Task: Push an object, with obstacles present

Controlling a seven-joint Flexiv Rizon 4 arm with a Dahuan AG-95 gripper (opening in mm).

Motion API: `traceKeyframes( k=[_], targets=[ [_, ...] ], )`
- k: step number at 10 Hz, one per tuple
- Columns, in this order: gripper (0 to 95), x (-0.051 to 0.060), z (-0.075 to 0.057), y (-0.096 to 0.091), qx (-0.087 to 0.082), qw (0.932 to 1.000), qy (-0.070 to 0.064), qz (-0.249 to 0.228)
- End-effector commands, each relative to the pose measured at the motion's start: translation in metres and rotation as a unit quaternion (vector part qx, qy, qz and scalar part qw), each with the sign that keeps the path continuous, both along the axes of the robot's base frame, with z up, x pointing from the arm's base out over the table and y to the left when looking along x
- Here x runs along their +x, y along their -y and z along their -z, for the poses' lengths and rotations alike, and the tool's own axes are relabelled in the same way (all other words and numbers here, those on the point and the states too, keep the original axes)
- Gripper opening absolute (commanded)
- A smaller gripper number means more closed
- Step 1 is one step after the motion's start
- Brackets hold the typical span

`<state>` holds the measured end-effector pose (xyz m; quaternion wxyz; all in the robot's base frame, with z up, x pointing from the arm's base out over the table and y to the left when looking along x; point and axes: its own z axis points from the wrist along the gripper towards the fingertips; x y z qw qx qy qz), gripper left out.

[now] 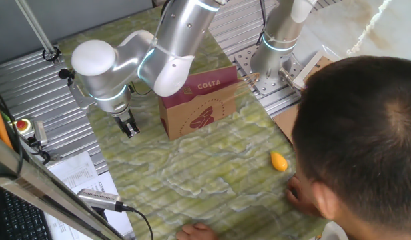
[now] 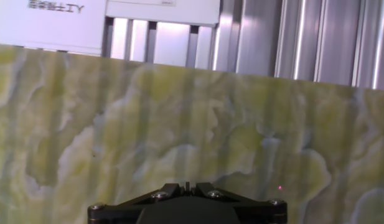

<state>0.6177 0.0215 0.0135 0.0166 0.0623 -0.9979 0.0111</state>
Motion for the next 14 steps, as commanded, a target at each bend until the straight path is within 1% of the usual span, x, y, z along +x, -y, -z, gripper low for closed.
traceKeyframes(
  k=[1,3,5,6,7,8,9,10,11,12,13,14],
  targets=[
    [0.0,-0.004,-0.004,0.004,0.0,1.0,-0.003,-0.006],
    [0.0,-0.003,-0.006,0.002,0.013,0.9999,0.005,-0.006],
    [0.0,0.005,-0.01,-0.006,0.015,0.9999,0.006,-0.002],
    [0.0,0.011,-0.014,-0.013,0.016,0.9999,0.004,0.005],
    [0.0,0.013,-0.014,-0.017,0.017,0.9998,-0.001,0.014],
    [0.0,0.013,-0.014,-0.018,0.018,0.9997,-0.01,0.016],
    [0.0,0.012,-0.014,-0.018,0.02,0.9995,-0.022,0.014],
    [0.0,0.012,-0.014,-0.018,0.021,0.9993,-0.029,0.014],
    [0.0,0.012,-0.014,-0.018,0.024,0.9991,-0.032,0.014],
    [0.0,0.011,-0.014,-0.017,0.025,0.999,-0.034,0.013],
    [0.0,0.01,-0.013,-0.016,0.025,0.9989,-0.038,0.013],
    [0.0,0.007,-0.01,-0.013,0.028,0.9984,-0.047,0.01]
  ],
)
